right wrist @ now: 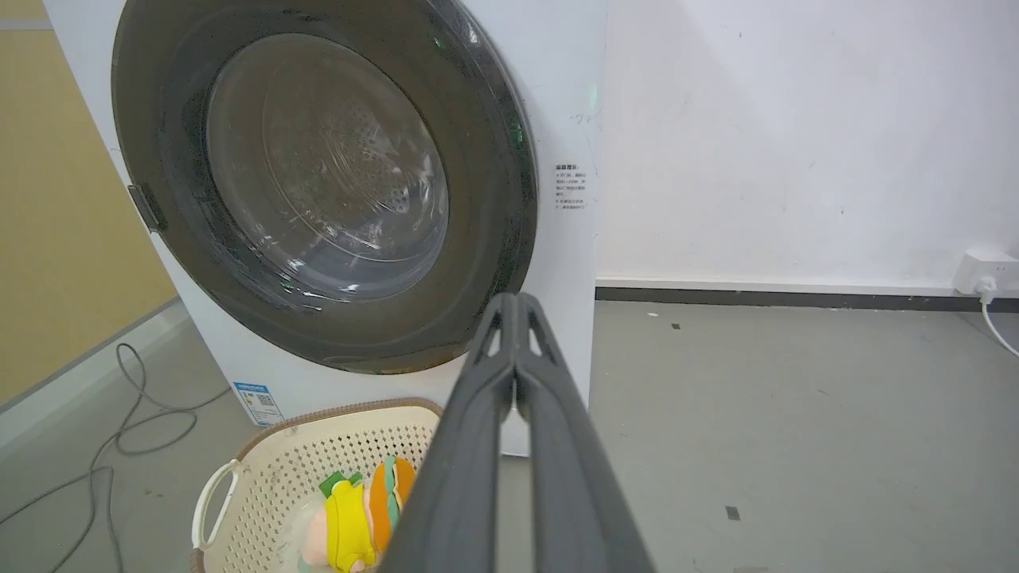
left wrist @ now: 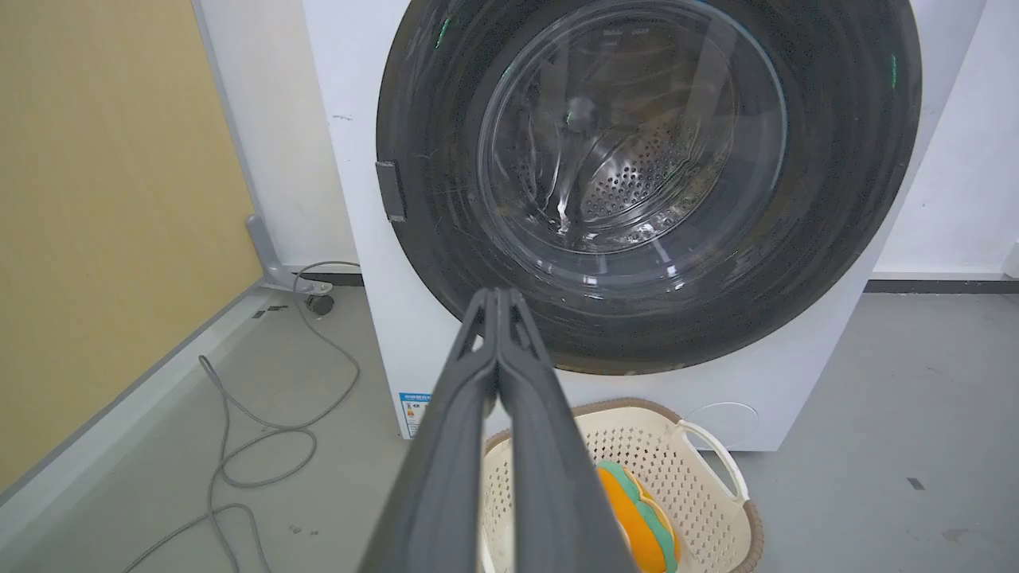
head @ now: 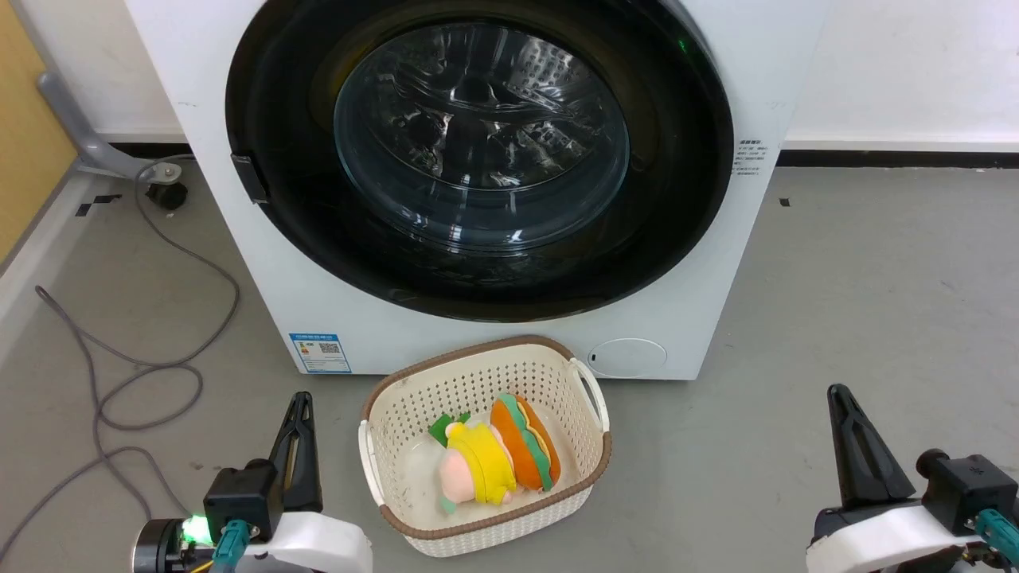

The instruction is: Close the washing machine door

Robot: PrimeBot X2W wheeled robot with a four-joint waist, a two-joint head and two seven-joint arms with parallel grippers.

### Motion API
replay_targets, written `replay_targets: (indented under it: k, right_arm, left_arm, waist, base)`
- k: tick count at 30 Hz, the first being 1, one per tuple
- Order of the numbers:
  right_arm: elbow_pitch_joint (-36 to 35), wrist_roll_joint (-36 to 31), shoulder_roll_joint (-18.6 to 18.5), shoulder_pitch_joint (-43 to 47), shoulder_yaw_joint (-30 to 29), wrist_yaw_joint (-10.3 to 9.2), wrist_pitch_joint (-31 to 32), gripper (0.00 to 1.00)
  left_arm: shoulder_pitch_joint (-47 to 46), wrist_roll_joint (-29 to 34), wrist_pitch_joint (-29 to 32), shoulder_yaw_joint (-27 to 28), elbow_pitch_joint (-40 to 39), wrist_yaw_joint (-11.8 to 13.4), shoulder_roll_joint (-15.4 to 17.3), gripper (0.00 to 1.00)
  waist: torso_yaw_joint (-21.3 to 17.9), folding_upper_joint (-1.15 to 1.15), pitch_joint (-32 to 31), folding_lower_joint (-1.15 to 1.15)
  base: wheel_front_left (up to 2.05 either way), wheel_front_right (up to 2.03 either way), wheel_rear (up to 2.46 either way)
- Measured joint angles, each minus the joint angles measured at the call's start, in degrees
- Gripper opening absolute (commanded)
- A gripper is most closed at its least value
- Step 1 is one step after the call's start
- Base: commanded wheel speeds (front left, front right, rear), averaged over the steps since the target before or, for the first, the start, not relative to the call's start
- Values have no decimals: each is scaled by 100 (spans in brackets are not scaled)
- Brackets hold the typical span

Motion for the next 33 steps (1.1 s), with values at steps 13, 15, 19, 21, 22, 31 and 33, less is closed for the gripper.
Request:
replay_targets:
  k: [13,15,19,21,22,31,33]
  right_arm:
    - [-64,-83,0,0,48,0,152,0]
    - [-77,-87,0,0,55,0,192,0]
    - [-98,-124,0,0,71,0,221,0]
    - [-111,-125,0,0,78,0,252,0]
    - [-116,-125,0,0,82,0,259,0]
    - [-164,-181,0,0,122,0,374,0]
    - [-174,-186,0,0,129,0,394,0]
  left_arm:
    - [0,18,153,29,-64,-53,0,0]
    - [0,19,187,35,-69,-58,0,0]
    - [0,53,223,46,-88,-100,0,0]
    - [0,54,238,51,-97,-101,-1,0]
    - [0,57,247,55,-101,-102,-1,0]
    - [0,59,357,75,-156,-153,-2,0]
    - [0,60,391,79,-160,-154,-2,0]
  waist:
    - [3,0,-4,0]
    - [3,0,-5,0]
    - [4,0,-6,0]
    - [5,0,-7,1]
    - [5,0,-7,0]
    - [7,0,-10,0]
    - [8,0,-11,0]
  base:
    - [0,0,0]
    - [0,0,0]
    - [0,0,0]
    - [0,0,0]
    - [0,0,0]
    - [0,0,0]
    - [0,0,0]
